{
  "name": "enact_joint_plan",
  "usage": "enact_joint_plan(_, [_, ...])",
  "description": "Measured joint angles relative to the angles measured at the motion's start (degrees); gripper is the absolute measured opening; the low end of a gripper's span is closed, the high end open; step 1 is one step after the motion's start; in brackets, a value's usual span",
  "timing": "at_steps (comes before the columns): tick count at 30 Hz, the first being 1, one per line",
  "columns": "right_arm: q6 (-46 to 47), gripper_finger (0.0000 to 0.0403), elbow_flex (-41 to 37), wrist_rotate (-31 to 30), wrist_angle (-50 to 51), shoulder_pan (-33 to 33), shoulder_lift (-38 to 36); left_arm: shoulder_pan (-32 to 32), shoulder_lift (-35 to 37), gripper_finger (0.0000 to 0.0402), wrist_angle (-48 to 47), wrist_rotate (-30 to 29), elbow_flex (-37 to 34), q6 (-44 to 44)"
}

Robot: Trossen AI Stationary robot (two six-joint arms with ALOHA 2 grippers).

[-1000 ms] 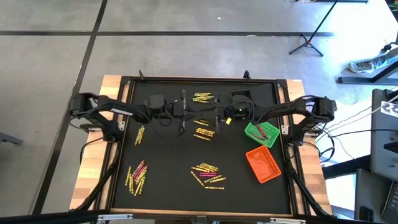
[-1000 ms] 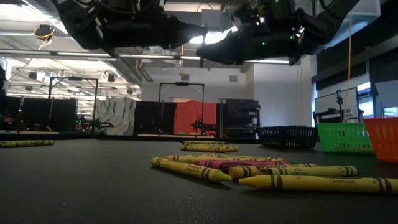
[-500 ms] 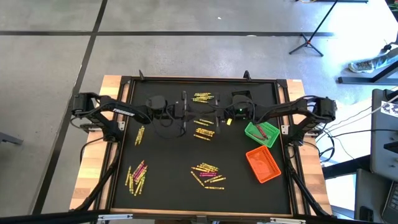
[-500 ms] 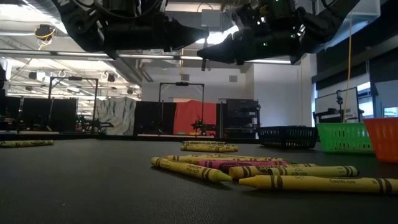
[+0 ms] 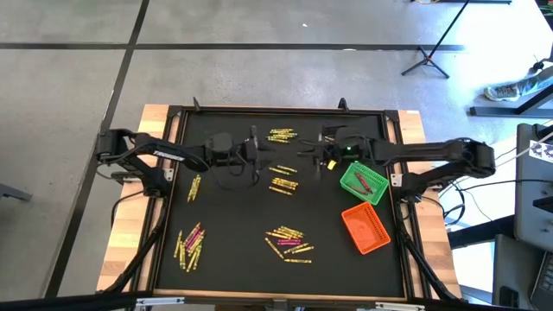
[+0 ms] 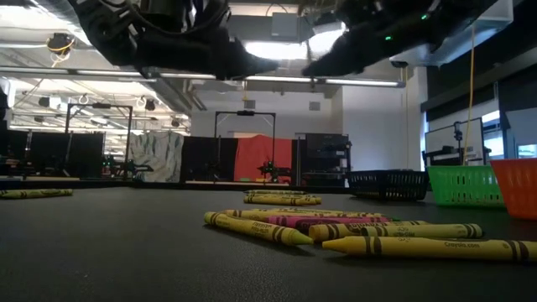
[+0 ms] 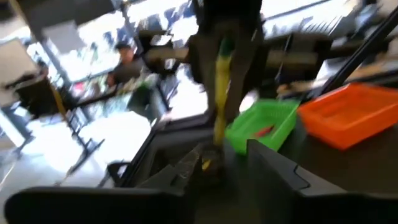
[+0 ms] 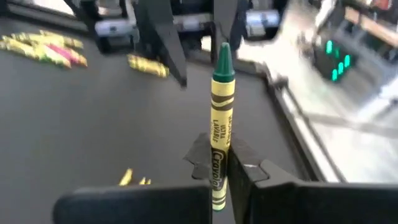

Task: Sort crayons
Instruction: Put the green crayon into the orange basket

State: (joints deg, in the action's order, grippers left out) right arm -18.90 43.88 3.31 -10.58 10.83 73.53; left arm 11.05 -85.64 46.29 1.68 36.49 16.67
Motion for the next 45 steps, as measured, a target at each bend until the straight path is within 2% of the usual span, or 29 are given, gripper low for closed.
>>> enact_joint_plan(3, [1.9,0.0021,0.0,-3.1,9.7,0.0,-4.8,0.0,0.2,0.0116,-3.6,-2.5,0.0,0.3])
enact_joint_plan(7, [6.6,0.0035,0.0,-8.9,21.4,0.0,-10.2,0.1,0.2,0.0116,-4.4,-2.7,0.0,1.5])
enact_joint_plan(16, [19.8,0.002,0.0,-8.7,43.9,0.0,-18.8,0.1,0.2,0.0117,-4.7,-2.7,0.0,1.9])
enact_joint_plan(20, [25.1,0.0031,0.0,-8.7,52.9,0.0,-19.9,0.1,0.2,0.0117,-4.7,-2.7,0.0,1.9])
enact_joint_plan(24, [29.1,0.0025,0.0,-8.7,59.6,0.0,-19.7,0.1,0.2,0.0117,-4.7,-2.7,0.0,1.9])
enact_joint_plan(33, [31.0,0.0024,0.0,-6.9,62.2,0.0,-19.6,0.1,0.2,0.0117,-4.7,-2.7,0.0,1.9])
enact_joint_plan(41, [28.8,0.0022,0.0,-16.6,53.6,0.1,-16.5,0.1,0.2,0.0117,-4.7,-2.7,0.0,1.9])
enact_joint_plan(45, [25.4,0.0027,0.0,-17.5,48.4,1.8,-13.6,0.1,0.2,0.0117,-4.7,-2.7,0.0,1.9])
